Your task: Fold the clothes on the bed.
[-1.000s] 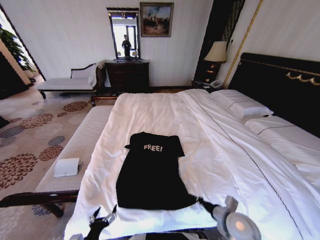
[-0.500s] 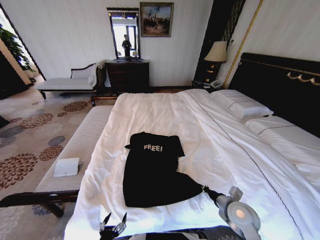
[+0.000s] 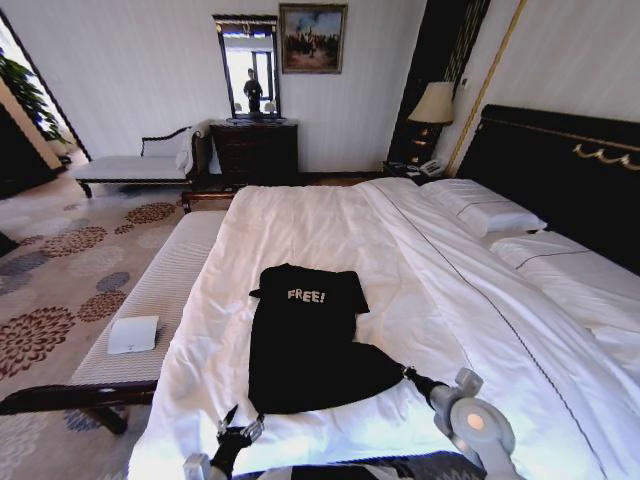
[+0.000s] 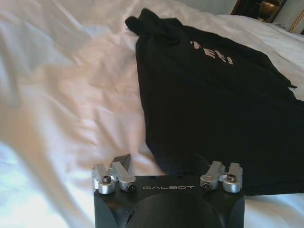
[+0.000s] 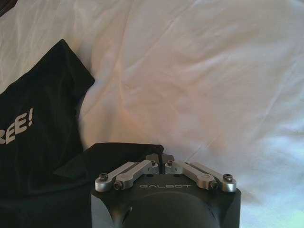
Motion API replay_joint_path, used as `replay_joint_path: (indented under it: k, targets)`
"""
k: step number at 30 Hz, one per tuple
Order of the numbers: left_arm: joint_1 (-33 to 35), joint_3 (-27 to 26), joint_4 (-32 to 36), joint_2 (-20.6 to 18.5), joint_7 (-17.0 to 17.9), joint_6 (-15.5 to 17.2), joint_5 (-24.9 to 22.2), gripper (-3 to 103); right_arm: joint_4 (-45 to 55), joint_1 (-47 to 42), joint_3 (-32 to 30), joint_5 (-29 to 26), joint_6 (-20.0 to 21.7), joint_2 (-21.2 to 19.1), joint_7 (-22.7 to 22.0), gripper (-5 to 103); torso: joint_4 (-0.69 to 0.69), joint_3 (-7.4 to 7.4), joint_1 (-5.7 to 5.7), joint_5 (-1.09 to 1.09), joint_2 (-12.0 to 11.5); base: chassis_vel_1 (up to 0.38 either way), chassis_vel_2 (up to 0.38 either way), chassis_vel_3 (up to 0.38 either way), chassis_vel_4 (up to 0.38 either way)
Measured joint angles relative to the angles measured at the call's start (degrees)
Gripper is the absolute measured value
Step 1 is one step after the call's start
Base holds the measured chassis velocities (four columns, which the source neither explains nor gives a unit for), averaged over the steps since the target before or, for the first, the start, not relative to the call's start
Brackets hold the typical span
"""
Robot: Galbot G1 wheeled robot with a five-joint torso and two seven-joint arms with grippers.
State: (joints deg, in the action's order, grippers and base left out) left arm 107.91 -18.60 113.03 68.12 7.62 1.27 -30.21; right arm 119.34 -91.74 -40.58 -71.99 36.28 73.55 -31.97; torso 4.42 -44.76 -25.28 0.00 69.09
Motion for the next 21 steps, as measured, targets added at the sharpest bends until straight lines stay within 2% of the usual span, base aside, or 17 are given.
replay_joint_path:
  k: [1, 5, 6, 9, 11, 14, 15, 17, 21]
  targets:
    - [0.0, 0.0, 0.0, 0.0, 0.0, 0.0, 0.0, 81, 0.0, 0.0, 0.0, 0.0, 0.0, 0.0, 0.0, 1, 0.00, 0.00, 0.00, 0.00, 0.0, 0.000, 0.000, 0.000, 0.000]
    - [-1.5, 1.1, -0.6, 0.3, 0.2, 1.1, -0.5, 59, 0.4, -0.3, 0.0, 0.0, 0.1, -0.1, -0.1, 1, 0.00, 0.00, -0.01, 0.00, 0.0, 0.000, 0.000, 0.000, 0.000]
    - [-1.5, 1.1, -0.6, 0.3, 0.2, 1.1, -0.5, 59, 0.4, -0.3, 0.0, 0.0, 0.1, -0.1, -0.1, 1, 0.00, 0.00, -0.01, 0.00, 0.0, 0.000, 0.000, 0.000, 0.000]
    - [-2.2, 1.4, -0.9, 0.5, 0.5, 1.3, -0.5, 43, 0.5, -0.4, 0.0, 0.0, 0.2, 0.0, -0.2, 1, 0.00, 0.00, 0.00, 0.00, 0.0, 0.000, 0.000, 0.000, 0.000]
    - [-2.5, 1.5, -1.1, 0.5, 0.7, 1.3, -0.5, 43, 0.5, -0.4, 0.0, 0.0, 0.2, 0.0, -0.2, 1, 0.00, 0.00, 0.00, 0.00, 0.0, 0.000, 0.000, 0.000, 0.000]
    - [-2.6, 1.5, -1.0, 0.5, 0.9, 1.4, -0.1, 27, 0.6, -0.5, 0.2, -0.1, 0.3, 0.0, -0.3, 1, -0.01, 0.00, 0.00, 0.00, 0.0, 0.000, 0.000, 0.000, 0.000]
    - [-2.5, 1.4, -0.8, 0.5, 0.9, 1.3, 0.3, 22, 0.7, -0.5, 0.3, -0.1, 0.3, 0.0, -0.3, 1, 0.00, 0.00, 0.00, 0.00, 0.0, 0.000, 0.000, 0.000, 0.000]
    - [-2.3, 1.3, -0.5, 0.4, 0.9, 1.2, 0.6, 22, 0.7, -0.5, 0.4, -0.1, 0.3, 0.0, -0.4, 1, 0.00, 0.00, 0.00, 0.00, 0.0, 0.000, 0.000, 0.000, 0.000]
    - [-0.6, 0.3, 1.0, -0.1, 0.7, -0.1, 1.8, 2, 1.1, -0.6, 0.9, -0.1, 0.6, 0.0, -0.6, 1, 0.00, 0.00, 0.00, -0.01, 0.0, 0.000, 0.000, 0.000, 0.000]
